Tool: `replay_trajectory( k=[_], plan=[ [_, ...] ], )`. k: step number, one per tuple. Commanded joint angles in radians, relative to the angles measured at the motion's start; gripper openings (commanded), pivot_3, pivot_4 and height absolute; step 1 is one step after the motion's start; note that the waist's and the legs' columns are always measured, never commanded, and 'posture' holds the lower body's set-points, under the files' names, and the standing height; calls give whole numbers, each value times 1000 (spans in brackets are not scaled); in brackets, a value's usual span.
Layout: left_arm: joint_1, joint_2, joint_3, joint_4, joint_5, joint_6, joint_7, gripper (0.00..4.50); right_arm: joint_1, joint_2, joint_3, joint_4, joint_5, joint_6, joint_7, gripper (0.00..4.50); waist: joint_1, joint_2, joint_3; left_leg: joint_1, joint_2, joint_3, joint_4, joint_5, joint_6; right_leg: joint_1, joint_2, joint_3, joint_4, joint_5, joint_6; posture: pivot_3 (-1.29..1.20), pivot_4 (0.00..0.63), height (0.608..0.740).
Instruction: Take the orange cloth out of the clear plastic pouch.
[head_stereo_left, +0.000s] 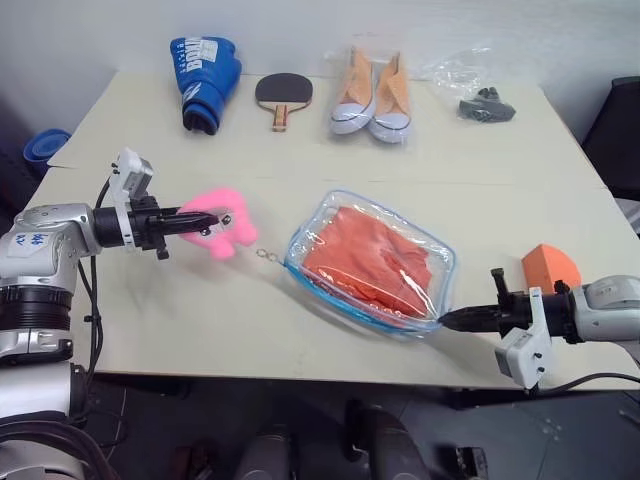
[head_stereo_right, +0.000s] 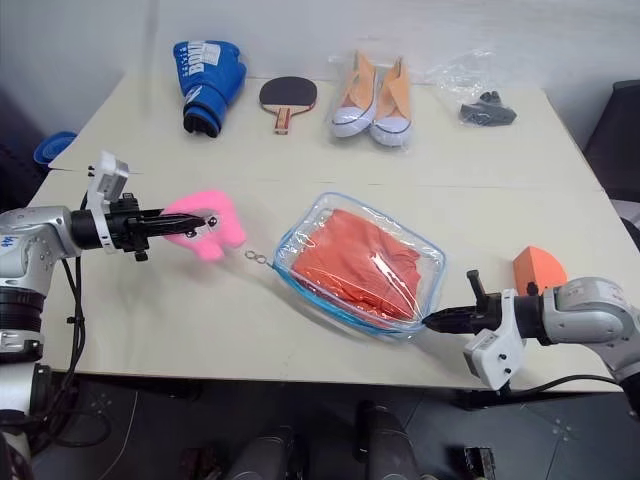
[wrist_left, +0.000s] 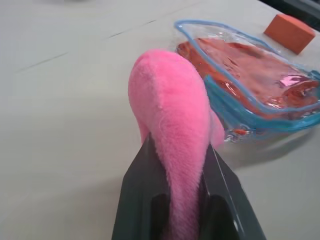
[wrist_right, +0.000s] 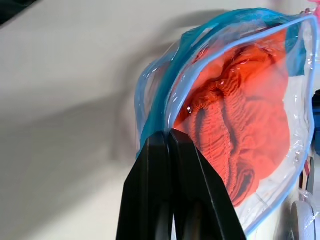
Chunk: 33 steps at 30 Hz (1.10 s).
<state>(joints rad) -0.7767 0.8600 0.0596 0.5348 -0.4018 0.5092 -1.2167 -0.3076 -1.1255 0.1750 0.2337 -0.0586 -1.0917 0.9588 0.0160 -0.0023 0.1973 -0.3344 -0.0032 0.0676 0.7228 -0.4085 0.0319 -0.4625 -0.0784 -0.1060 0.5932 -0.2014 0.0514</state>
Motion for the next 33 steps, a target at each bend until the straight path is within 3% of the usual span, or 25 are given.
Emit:
replay_trajectory(
  k=[1, 3, 6, 13, 17, 22, 28, 33],
  plan=[
    [26, 4, 8, -15, 24, -33, -5, 114, -3, -17, -27, -9, 12, 21, -17, 47, -2, 0, 0, 0, 0, 0, 0, 0, 0, 0, 0, 0, 0, 0, 0, 0, 150, 740],
    [60, -22, 1, -58, 18, -8, 7, 114, 15, -11, -27, -51, 70, 111, -16, 47, -4, 0, 0, 0, 0, 0, 0, 0, 0, 0, 0, 1, 0, 0, 0, 0, 150, 740],
    [95, -56, 0, -108, 18, 13, 38, 1082, 48, -9, -35, -120, 146, 224, -8, 677, -3, 0, 0, 0, 1, -1, 0, 0, 0, 0, -1, 1, 0, 0, 0, 0, 150, 740],
    [182, -64, 0, -207, 23, 21, 64, 3260, 175, -25, -137, -275, 241, 414, -22, 2939, 4, 0, 0, 0, 0, -1, 1, 0, 0, 0, -1, 1, 0, 0, 0, 0, 150, 740],
    [196, -36, 35, -162, 24, 33, 90, 4486, 328, -37, -276, -439, 392, 652, -23, 4316, 9, 0, 0, 0, 0, -1, 1, 0, 0, 0, -1, 1, 0, 0, 0, 0, 150, 740],
    [146, 29, 79, -90, 29, 54, 113, 4500, 552, -35, -500, -631, 546, 925, 29, 4466, 11, 0, 0, 0, 0, -2, 1, 0, 0, 1, -1, 0, 0, 0, 0, 0, 150, 740],
    [25, 173, 0, -200, 27, -51, -176, 4500, 624, -11, -679, -868, 917, 1379, -82, 4466, 10, 0, 0, 0, 1, -3, 1, -1, -1, 1, -1, 0, 0, 0, 0, 0, 150, 740],
    [-73, 73, -152, -364, 136, -272, -214, 4500, 564, 19, -646, -990, 1087, 1544, -216, 4466, 27, -1, -1, 0, -1, -3, 1, -1, 0, 2, -1, 0, -1, 0, 0, 0, 150, 740]
  ],
)
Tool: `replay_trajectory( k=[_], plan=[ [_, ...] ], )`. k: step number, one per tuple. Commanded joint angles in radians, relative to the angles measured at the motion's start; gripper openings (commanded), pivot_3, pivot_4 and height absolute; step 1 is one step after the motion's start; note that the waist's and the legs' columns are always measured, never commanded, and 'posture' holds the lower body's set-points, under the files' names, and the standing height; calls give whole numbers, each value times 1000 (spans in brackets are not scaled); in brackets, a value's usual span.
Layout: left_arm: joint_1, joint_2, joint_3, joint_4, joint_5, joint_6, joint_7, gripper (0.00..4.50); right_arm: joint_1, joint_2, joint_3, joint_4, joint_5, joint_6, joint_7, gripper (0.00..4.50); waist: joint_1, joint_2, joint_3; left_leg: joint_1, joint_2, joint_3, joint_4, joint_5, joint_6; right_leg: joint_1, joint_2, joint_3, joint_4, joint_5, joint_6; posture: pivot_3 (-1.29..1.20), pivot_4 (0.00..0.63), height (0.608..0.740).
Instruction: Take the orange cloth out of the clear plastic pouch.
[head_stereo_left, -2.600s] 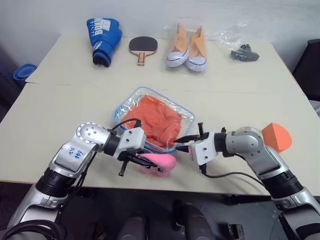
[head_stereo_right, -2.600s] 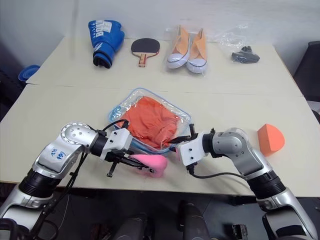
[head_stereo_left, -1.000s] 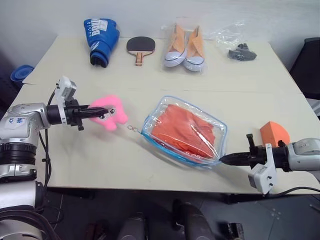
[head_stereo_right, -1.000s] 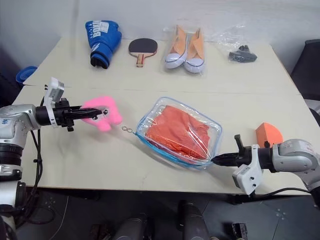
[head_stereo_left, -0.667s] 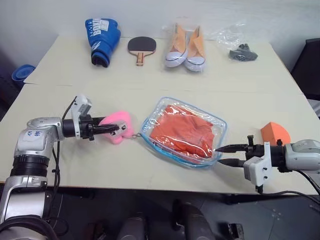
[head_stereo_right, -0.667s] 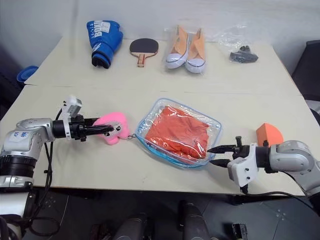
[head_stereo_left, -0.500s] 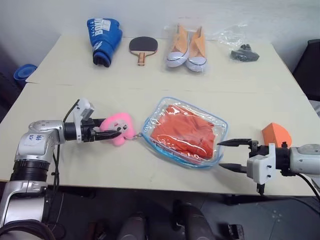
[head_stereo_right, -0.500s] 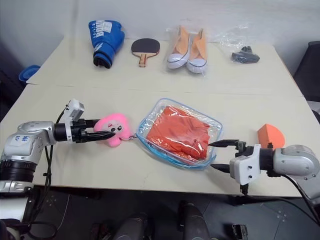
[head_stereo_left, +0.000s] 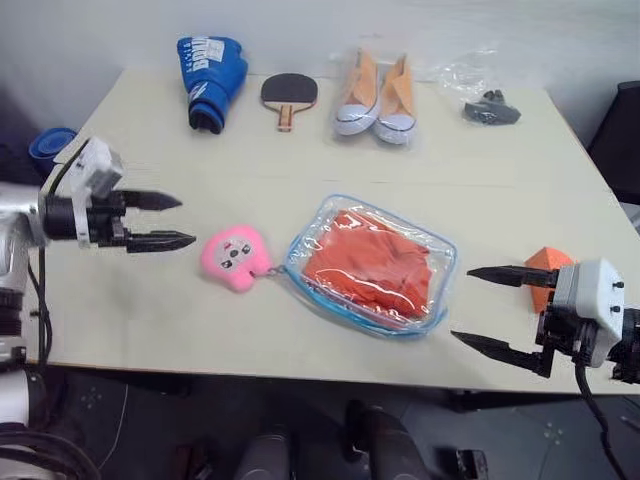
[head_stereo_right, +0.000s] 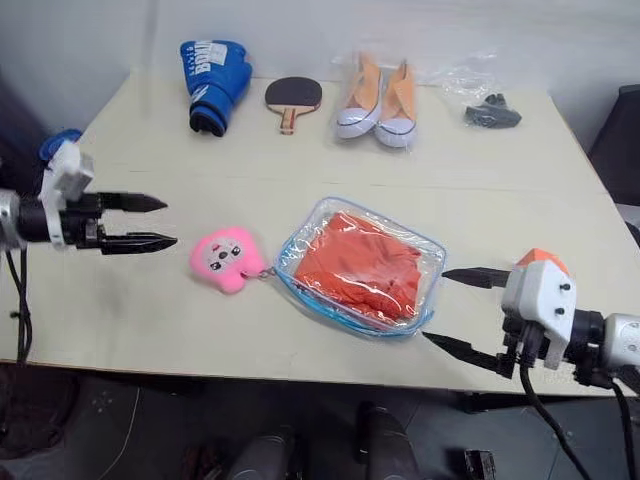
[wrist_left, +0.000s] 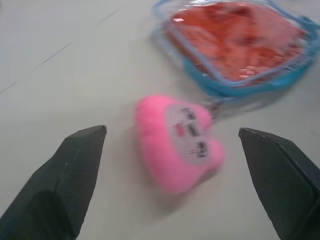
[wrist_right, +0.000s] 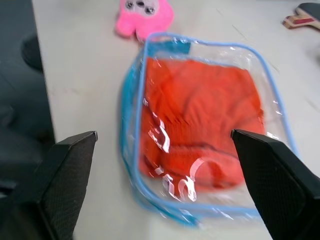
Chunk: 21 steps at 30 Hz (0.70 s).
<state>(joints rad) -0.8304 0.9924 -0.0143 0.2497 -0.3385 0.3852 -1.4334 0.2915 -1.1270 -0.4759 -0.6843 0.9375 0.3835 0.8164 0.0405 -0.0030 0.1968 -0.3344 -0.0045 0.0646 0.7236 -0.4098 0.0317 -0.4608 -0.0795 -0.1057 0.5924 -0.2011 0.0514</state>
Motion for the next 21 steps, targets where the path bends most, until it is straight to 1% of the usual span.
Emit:
replay_trajectory(
  k=[1, 3, 4, 7, 9, 12, 14, 15, 17, 21],
  plan=[
    [-17, -95, -119, -92, 124, -223, 28, 4500, -56, 31, 24, -88, 104, 88, -105, 4466, 5, 0, 0, 0, 0, 1, 0, 0, 0, 0, 0, 1, 0, 0, 0, 0, 150, 740],
    [-5, -161, -182, -106, 209, -370, 63, 4500, -88, 51, 61, -118, 105, 117, -147, 4466, 7, 0, 0, 1, 0, 2, 0, 0, 0, 1, 1, 2, 0, 0, 1, 0, 150, 740],
    [-3, -180, -195, -103, 225, -400, 70, 4500, -100, 60, 71, -126, 103, 128, -159, 4466, 7, 0, 0, 1, 0, 2, 0, 0, 0, 1, 1, 2, 0, 0, 1, 0, 150, 740],
    [-26, -290, -248, 4, 349, -600, 208, 4500, -133, 98, 116, -146, 89, 153, -208, 4466, 4, 0, 0, 0, 1, 3, 0, 0, 0, -1, 3, 2, -1, 0, 1, 0, 150, 740],
    [-43, -335, -268, 67, 406, -701, 266, 4500, -147, 116, 134, -150, 74, 165, -226, 4466, 6, -1, 0, 0, 1, 4, 0, 0, 1, -1, 3, 2, 0, 1, 1, 0, 150, 740],
    [-66, -374, -267, 137, 435, -754, 318, 4500, -153, 132, 141, -153, 50, 179, -233, 4466, 7, -1, 0, 0, 0, 4, 0, 0, 2, -1, 3, 2, 0, 1, 1, 0, 150, 740],
    [-69, -378, -273, 169, 447, -797, 323, 4500, -151, 140, 140, -153, 38, 184, -233, 4466, 8, -1, 0, 0, 0, 4, 0, -1, 3, -1, 3, 2, 0, 1, 1, 0, 150, 740],
    [-67, -375, -279, 182, 452, -819, 316, 4108, -149, 144, 137, -152, 37, 190, -235, 4500, 8, -1, 0, 0, 0, 3, 0, -1, 3, -1, 3, 2, 0, 1, 1, 0, 150, 740],
    [-60, -370, -281, 192, 445, -839, 295, 3615, -145, 150, 131, -152, 29, 195, -232, 4500, 8, -1, 0, 0, 0, 3, 0, -1, 4, -1, 3, 2, 0, 1, 1, 0, 150, 740],
    [-48, -374, -263, 173, 392, -809, 249, 3615, -135, 159, 124, -151, 6, 199, -217, 4500, 8, -1, 0, 0, 0, 3, 0, -1, 4, -1, 3, 1, 0, 1, 1, 0, 150, 740]
  ],
)
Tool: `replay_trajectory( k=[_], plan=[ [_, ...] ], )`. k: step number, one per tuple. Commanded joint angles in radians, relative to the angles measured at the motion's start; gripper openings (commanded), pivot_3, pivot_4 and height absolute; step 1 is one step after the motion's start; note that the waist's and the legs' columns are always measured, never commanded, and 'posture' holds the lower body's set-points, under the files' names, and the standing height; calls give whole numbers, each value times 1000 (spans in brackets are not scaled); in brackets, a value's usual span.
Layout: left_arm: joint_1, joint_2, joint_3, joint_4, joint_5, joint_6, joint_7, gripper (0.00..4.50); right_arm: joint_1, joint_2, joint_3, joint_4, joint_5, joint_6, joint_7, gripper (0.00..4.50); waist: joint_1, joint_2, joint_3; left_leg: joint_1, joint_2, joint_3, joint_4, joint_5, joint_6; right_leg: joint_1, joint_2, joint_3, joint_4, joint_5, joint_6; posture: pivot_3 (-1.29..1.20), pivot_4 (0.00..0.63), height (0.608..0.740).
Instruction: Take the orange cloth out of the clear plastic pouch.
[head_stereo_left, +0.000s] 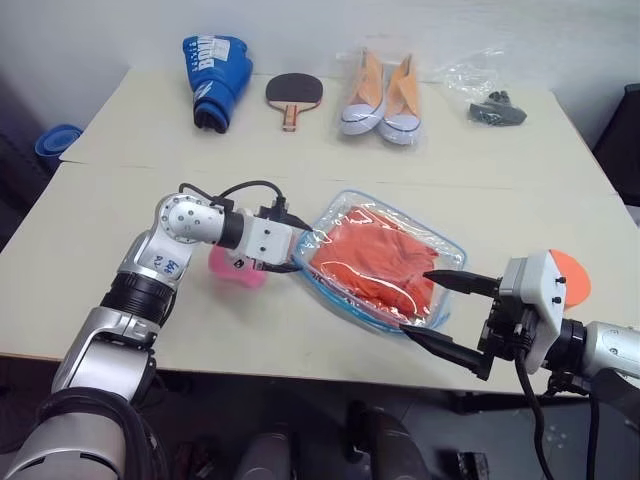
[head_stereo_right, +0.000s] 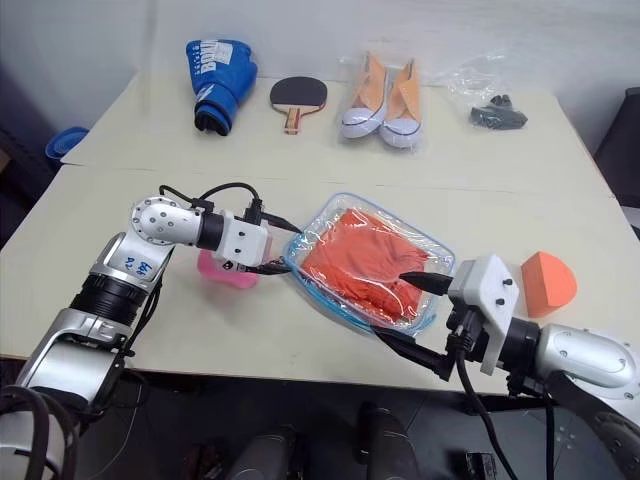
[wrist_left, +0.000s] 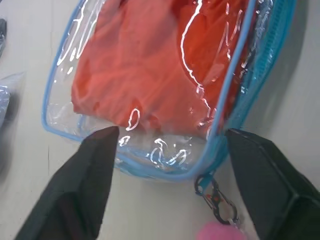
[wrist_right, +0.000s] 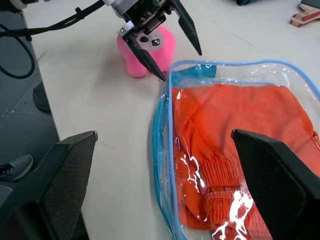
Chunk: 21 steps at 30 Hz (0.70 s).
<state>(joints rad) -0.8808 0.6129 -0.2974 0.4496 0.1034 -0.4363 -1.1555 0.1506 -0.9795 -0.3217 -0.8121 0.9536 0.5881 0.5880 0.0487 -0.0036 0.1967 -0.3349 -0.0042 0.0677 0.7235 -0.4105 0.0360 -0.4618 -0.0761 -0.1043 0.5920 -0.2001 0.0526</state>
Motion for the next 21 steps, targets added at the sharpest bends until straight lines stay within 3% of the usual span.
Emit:
replay_trajectory(
  k=[1, 14, 21],
  plan=[
    [4, 5, 21, -31, -57, 16, -38, 3615, 8, 14, -31, -21, -14, -5, 14, 4500, 1, 0, 0, 0, 0, 0, 0, 0, 0, 0, 0, 0, 0, 0, 0, 0, 150, 740],
    [-38, -66, -24, 92, 46, -96, 36, 3615, 3, 17, -25, -18, -46, 0, 48, 4500, 2, 0, 0, 0, -1, 0, 0, 0, 1, 0, 2, 0, -1, 0, 1, 0, 150, 740],
    [-39, -80, -10, 96, 11, -71, 23, 1553, 17, 22, -23, -27, -63, -2, 55, 4500, 2, 0, 0, 0, 0, 0, 0, 0, 1, 0, 2, 0, 0, 0, 1, 0, 150, 740]
  ],
)
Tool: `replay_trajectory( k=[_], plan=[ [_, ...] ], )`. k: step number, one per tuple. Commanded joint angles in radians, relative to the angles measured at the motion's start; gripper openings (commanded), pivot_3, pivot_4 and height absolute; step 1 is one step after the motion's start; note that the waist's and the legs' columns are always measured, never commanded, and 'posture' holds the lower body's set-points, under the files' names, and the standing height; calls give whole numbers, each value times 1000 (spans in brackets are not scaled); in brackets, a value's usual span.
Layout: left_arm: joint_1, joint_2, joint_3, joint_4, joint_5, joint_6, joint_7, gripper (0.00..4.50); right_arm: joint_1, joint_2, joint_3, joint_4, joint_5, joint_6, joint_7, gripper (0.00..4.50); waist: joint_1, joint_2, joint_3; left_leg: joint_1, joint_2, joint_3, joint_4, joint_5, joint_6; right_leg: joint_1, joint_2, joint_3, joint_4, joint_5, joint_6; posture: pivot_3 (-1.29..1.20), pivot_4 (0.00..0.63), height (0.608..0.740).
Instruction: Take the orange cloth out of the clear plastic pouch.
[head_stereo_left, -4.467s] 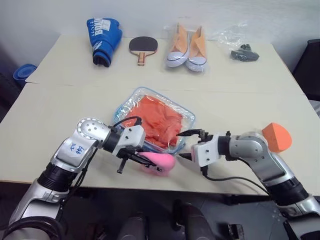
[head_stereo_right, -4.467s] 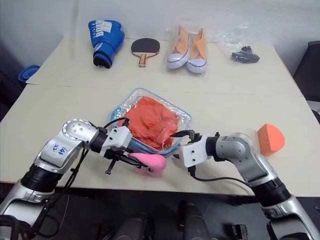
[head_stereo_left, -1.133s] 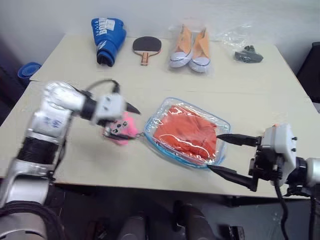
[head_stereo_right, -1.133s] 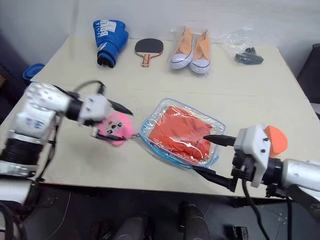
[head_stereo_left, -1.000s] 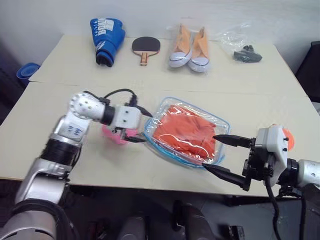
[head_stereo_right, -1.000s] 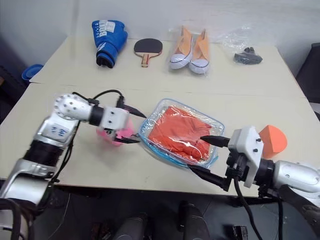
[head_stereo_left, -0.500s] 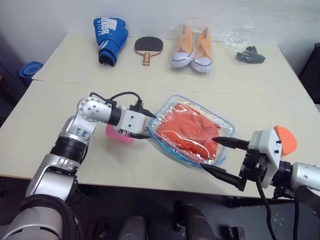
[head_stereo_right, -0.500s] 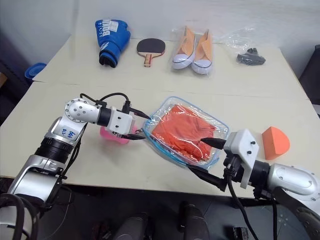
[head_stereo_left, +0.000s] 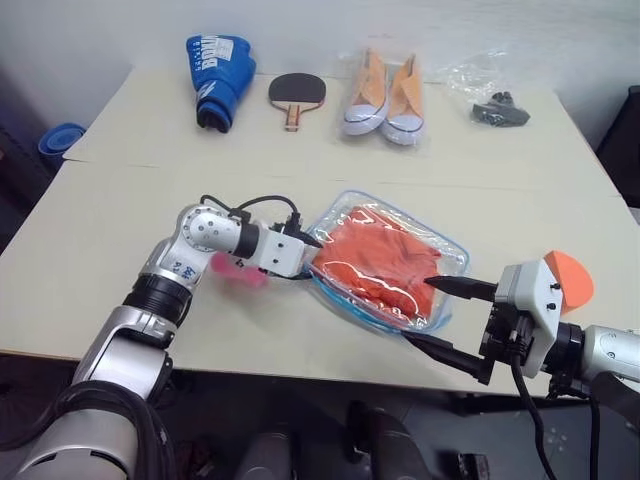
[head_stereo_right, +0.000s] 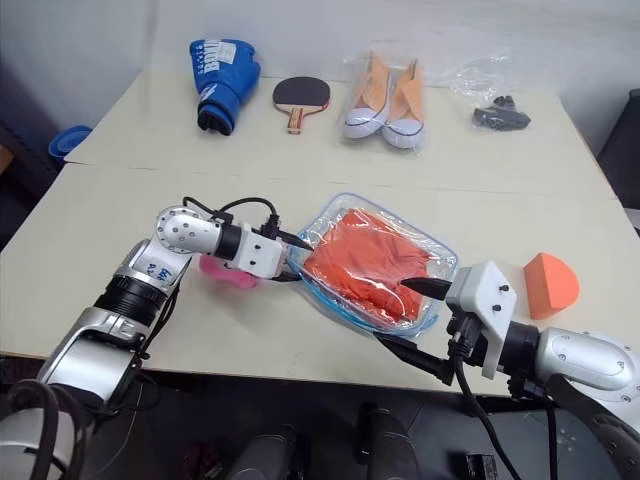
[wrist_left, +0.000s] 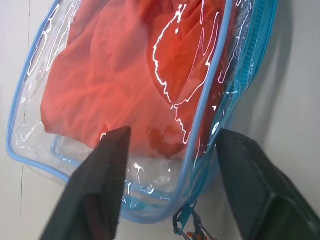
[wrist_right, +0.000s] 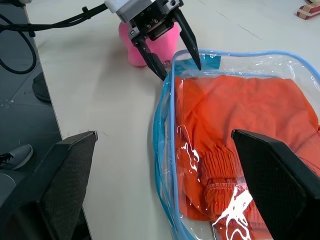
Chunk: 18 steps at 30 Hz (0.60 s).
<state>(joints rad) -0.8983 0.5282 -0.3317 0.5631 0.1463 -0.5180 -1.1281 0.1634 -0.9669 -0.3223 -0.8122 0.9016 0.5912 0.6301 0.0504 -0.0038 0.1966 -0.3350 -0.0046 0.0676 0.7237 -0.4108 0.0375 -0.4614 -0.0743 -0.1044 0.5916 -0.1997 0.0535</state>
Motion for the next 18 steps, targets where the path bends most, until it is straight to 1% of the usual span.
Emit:
replay_trajectory(
  k=[1, 4, 5, 7, 11, 12, 14, 15, 17, 18],
  plan=[
    [-21, 8, 26, -19, -35, 11, -9, 1240, 6, 11, -22, -27, -13, -5, 13, 4500, 0, 0, 0, 0, 0, 0, 0, 0, 0, 0, 0, 0, 0, 0, 0, 0, 150, 740],
    [-13, 14, 29, -32, -55, 29, -34, 257, 5, 16, -22, -26, -16, -4, 14, 4500, 0, 0, 0, 0, 0, 0, 0, 0, 0, 0, 0, 0, 0, 0, 0, 0, 150, 740],
    [-9, 15, 30, -39, -64, 39, -43, 26, 2, 17, -20, -25, -19, -5, 15, 4500, 0, 0, 0, 0, 0, 0, 0, 0, 0, 0, 0, 0, 0, 0, 0, 0, 150, 740],
    [8, 21, 29, -78, -97, 97, -90, 26, 0, 20, -16, -22, -27, -5, 17, 4500, -1, 0, 0, 0, 0, 0, 0, 0, 0, 0, 0, 0, 0, 0, 0, 0, 150, 740],
    [51, 32, 37, -201, -178, 317, -166, 26, 3, 24, 0, -28, -57, -10, 18, 4500, -2, 0, 0, 0, 0, 0, 0, 0, 0, 0, 1, 0, 0, 0, 0, 0, 150, 740],
    [66, 22, 46, -249, -198, 456, -148, 26, 6, 27, 8, -40, -70, -10, 12, 4500, -2, 0, 0, 0, 0, 0, 0, 0, 0, 0, 1, 0, 0, 0, 0, 0, 150, 740],
    [86, -1, 64, -331, -233, 677, -101, 26, 14, 32, 21, -60, -94, -13, 9, 4500, -2, 0, 0, 0, 0, 0, 0, 0, 0, 0, 1, 0, 0, 0, 0, 0, 150, 740],
    [90, -30, 78, -384, -257, 832, -50, 26, 25, 36, 32, -75, -109, -14, 6, 4500, 0, 0, 0, 0, 0, 0, 0, 0, 0, 0, 1, 0, 0, 0, 0, 0, 150, 740],
    [96, -69, 98, -461, -285, 1024, 19, 26, 41, 42, 49, -95, -131, -13, 3, 4500, 5, 0, 0, -1, 0, -2, 1, 0, 0, 1, 1, 0, 0, 0, 0, 0, 150, 740],
    [98, -87, 105, -499, -297, 1115, 51, 6, 49, 49, 62, -107, -141, -14, 1, 4311, 5, 0, 0, -1, -1, -3, 1, 0, 1, 1, 1, 0, 0, 0, 1, 0, 150, 740]
  ],
)
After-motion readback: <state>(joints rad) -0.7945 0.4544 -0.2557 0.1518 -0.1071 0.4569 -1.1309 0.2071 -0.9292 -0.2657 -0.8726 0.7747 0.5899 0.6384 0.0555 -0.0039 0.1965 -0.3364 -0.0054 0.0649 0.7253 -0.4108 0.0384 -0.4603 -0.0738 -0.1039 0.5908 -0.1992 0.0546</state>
